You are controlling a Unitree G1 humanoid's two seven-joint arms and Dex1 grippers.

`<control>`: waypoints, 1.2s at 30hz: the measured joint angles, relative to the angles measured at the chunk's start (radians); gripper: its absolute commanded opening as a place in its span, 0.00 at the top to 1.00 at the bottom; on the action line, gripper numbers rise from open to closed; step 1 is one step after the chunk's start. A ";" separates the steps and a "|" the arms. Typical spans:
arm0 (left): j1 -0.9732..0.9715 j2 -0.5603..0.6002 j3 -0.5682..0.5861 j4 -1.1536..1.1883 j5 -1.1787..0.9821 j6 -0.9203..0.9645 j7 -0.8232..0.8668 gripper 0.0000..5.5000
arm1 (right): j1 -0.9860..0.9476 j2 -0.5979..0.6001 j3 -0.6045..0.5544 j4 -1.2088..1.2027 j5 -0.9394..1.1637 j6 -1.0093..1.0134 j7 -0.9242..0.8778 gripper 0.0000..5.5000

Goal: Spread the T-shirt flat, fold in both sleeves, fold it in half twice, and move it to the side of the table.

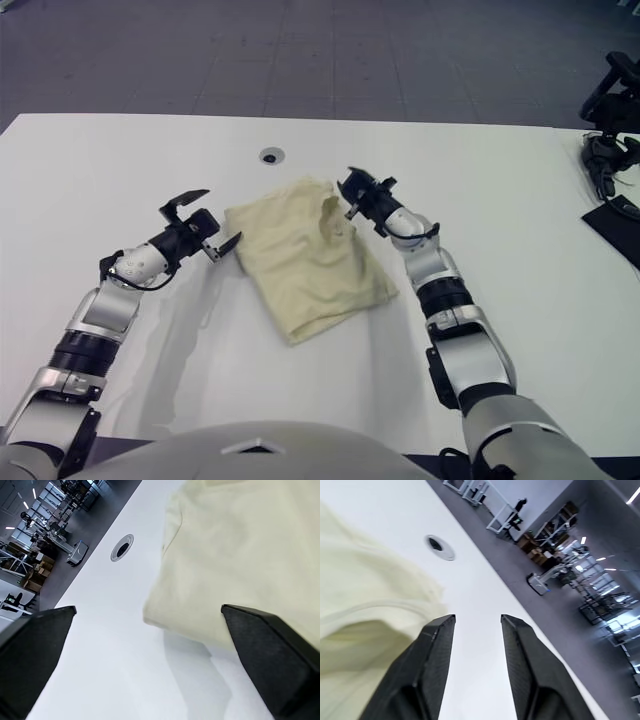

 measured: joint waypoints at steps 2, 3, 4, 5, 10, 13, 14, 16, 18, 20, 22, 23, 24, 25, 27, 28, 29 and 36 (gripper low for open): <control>-0.001 0.001 0.018 0.003 0.000 0.014 0.019 0.02 | -0.007 -0.022 -0.008 -0.025 -0.007 0.001 -0.011 0.50; -0.002 0.002 0.030 0.007 0.000 0.021 0.029 0.02 | -0.006 -0.034 -0.010 -0.044 -0.007 0.002 -0.005 0.48; -0.005 0.003 0.037 0.012 0.001 0.032 0.038 0.02 | -0.004 -0.046 -0.012 -0.062 -0.007 0.001 0.010 0.45; -0.009 0.005 0.047 0.017 0.003 0.041 0.046 0.02 | -0.002 -0.060 -0.013 -0.081 -0.005 -0.002 0.026 0.42; -0.019 0.032 0.087 -0.010 0.005 0.057 0.062 0.02 | 0.083 -0.208 -0.014 -0.248 0.101 -0.031 0.314 0.28; -0.020 0.049 0.130 -0.072 -0.024 0.056 0.059 0.02 | 0.183 -0.322 -0.004 -0.353 0.169 -0.043 0.514 0.20; -0.020 0.050 0.140 -0.092 -0.031 0.057 0.060 0.02 | 0.214 -0.358 0.000 -0.395 0.196 -0.056 0.579 0.17; -0.020 0.055 0.164 -0.133 -0.039 0.059 0.061 0.02 | 0.255 -0.411 0.012 -0.449 0.226 -0.077 0.669 0.11; -0.017 0.066 0.197 -0.184 -0.047 0.065 0.061 0.02 | 0.280 -0.448 0.018 -0.488 0.235 -0.073 0.733 0.07; -0.006 0.084 0.224 -0.224 -0.056 0.077 0.062 0.02 | 0.289 -0.457 0.031 -0.509 0.233 -0.072 0.761 0.02; 0.011 0.089 0.243 -0.258 -0.062 0.087 0.062 0.02 | 0.307 -0.459 0.055 -0.523 0.223 -0.073 0.779 0.02; 0.018 0.089 0.244 -0.265 -0.062 0.091 0.062 0.02 | 0.314 -0.457 0.065 -0.523 0.217 -0.073 0.782 0.02; 0.026 0.089 0.244 -0.276 -0.062 0.098 0.061 0.02 | 0.320 -0.450 0.071 -0.523 0.209 -0.073 0.781 0.02; 0.032 0.089 0.244 -0.285 -0.062 0.102 0.061 0.02 | 0.321 -0.442 0.080 -0.523 0.201 -0.073 0.775 0.02; 0.033 0.089 0.243 -0.297 -0.061 0.107 0.060 0.02 | 0.321 -0.431 0.101 -0.519 0.167 -0.077 0.765 0.02; 0.033 0.089 0.241 -0.298 -0.060 0.109 0.060 0.02 | 0.321 -0.430 0.106 -0.516 0.151 -0.087 0.753 0.02; 0.033 0.089 0.237 -0.298 -0.059 0.110 0.059 0.02 | 0.318 -0.431 0.107 -0.514 0.136 -0.098 0.744 0.02; 0.039 0.089 0.230 -0.328 -0.051 0.129 0.058 0.02 | 0.338 -0.542 0.121 -0.618 0.030 -0.151 0.724 0.02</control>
